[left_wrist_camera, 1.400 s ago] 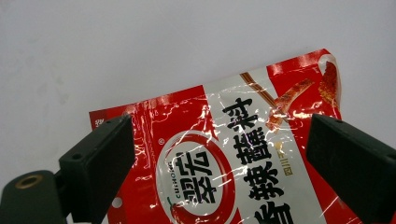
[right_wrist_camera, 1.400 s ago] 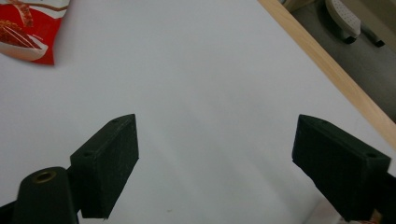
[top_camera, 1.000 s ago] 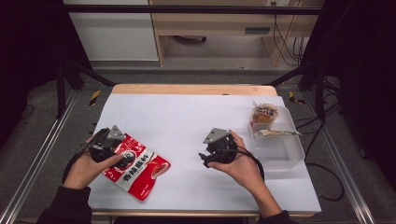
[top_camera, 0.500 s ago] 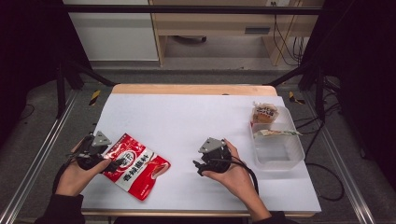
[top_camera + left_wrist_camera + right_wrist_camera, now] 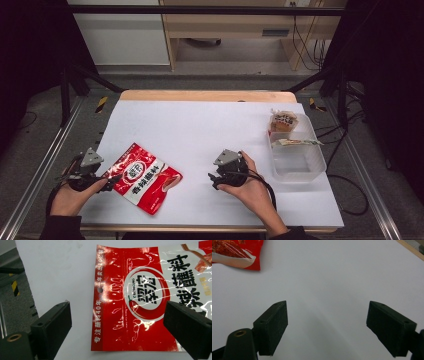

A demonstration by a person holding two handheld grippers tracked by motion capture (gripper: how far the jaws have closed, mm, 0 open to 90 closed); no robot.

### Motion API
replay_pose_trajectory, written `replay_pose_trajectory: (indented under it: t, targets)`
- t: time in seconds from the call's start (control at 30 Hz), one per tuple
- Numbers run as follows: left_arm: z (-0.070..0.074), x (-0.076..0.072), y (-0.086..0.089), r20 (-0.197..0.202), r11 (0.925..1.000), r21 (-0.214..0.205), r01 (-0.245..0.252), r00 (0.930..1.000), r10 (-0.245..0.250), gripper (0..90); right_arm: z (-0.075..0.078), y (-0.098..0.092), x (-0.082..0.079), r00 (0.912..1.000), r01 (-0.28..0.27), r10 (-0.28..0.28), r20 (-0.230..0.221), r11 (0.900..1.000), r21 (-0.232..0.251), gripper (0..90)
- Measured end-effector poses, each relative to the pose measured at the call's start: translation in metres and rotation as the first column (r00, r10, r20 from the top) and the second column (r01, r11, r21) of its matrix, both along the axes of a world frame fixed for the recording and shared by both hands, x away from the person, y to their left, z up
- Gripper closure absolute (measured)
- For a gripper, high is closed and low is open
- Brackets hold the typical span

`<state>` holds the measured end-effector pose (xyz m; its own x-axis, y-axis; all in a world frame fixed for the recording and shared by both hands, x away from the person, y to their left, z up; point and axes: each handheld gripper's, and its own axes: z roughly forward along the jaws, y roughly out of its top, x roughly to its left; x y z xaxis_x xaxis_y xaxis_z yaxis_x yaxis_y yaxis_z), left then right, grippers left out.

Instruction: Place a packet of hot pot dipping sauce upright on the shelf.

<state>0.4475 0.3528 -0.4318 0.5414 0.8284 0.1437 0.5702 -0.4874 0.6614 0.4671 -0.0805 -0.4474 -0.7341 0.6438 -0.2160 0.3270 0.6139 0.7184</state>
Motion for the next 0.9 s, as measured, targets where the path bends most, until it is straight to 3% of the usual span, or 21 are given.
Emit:
replay_pose_trajectory:
  t: [0.33,0.43,0.6,0.9]
  targets:
    - [-0.008,-0.001,0.011,-0.011,0.9998,-0.012,-0.017,0.9998,0.016,8.4,-0.005,0.000,0.001,0.9999,0.005,-0.005,-0.012,0.9998,-0.017,18.1]
    - [-0.014,0.000,0.017,-0.033,0.9988,-0.044,-0.021,0.9993,0.019,11.7,-0.005,-0.001,0.001,0.9999,0.007,-0.008,-0.015,0.9998,-0.021,18.0]
    - [-0.024,0.002,0.021,-0.078,0.9988,-0.039,-0.031,0.9966,0.028,13.7,-0.007,0.000,0.002,0.9997,0.005,-0.006,-0.024,0.9995,-0.032,18.1]
    - [-0.027,0.005,0.024,-0.133,0.9975,-0.049,-0.050,0.9901,0.043,22.8,-0.010,0.001,0.002,0.9993,-0.005,0.003,-0.038,0.9991,-0.043,17.9]
